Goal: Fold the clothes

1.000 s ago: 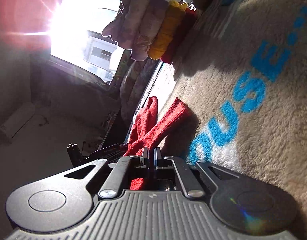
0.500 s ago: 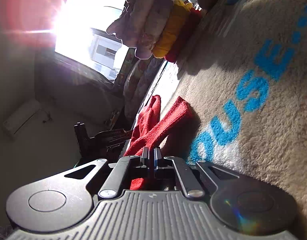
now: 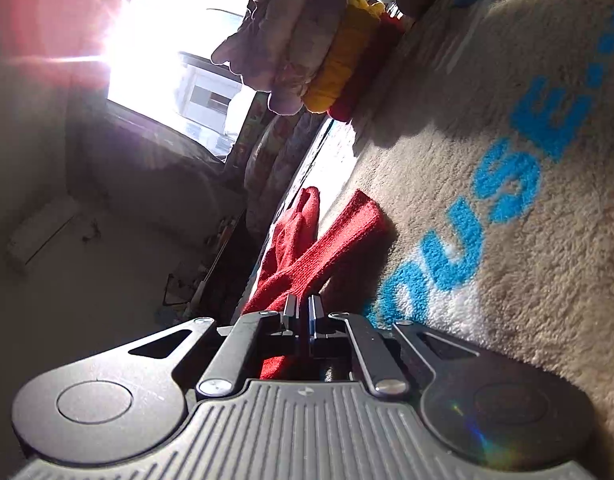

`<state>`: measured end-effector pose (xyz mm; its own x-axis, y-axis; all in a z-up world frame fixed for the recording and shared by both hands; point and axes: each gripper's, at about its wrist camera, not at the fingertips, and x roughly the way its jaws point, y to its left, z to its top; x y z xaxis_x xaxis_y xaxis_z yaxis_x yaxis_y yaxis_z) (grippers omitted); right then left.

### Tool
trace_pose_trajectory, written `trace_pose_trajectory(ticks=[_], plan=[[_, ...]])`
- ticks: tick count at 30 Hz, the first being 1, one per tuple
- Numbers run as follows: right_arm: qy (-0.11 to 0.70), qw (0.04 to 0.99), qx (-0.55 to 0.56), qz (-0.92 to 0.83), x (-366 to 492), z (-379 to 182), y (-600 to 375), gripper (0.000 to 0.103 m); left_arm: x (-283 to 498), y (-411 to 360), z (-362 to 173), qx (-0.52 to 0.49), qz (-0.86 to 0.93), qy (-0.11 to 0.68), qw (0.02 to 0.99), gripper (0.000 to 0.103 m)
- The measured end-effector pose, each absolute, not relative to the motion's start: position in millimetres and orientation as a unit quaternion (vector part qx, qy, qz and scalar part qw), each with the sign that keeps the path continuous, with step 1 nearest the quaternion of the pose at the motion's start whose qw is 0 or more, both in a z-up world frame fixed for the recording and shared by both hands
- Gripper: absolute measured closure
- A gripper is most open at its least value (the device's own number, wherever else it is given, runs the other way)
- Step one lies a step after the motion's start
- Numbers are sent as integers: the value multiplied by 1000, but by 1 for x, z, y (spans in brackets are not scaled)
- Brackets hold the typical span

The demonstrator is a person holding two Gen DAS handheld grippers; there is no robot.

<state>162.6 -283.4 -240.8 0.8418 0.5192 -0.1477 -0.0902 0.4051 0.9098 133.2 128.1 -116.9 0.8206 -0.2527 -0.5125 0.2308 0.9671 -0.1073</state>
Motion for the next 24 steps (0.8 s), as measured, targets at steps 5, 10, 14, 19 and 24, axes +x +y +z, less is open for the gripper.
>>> trace_pose_trajectory(ticks=[5,10,14,19,24], plan=[[240,807,515,158,166,-234,-281,101,136,102,-143,-17,-177,288,941,91],[231,814,517,130,167,-210,-282,98,129,90,-159,38,-181,286,940,91],[215,815,526,116,177,-184,-286,101,132,92,-158,36,-192,286,938,90],[250,836,478,97,191,-154,-279,101,124,91,-156,66,-196,280,937,88],[317,823,467,71,184,-165,-269,32,118,95,-150,67,-197,274,939,66]])
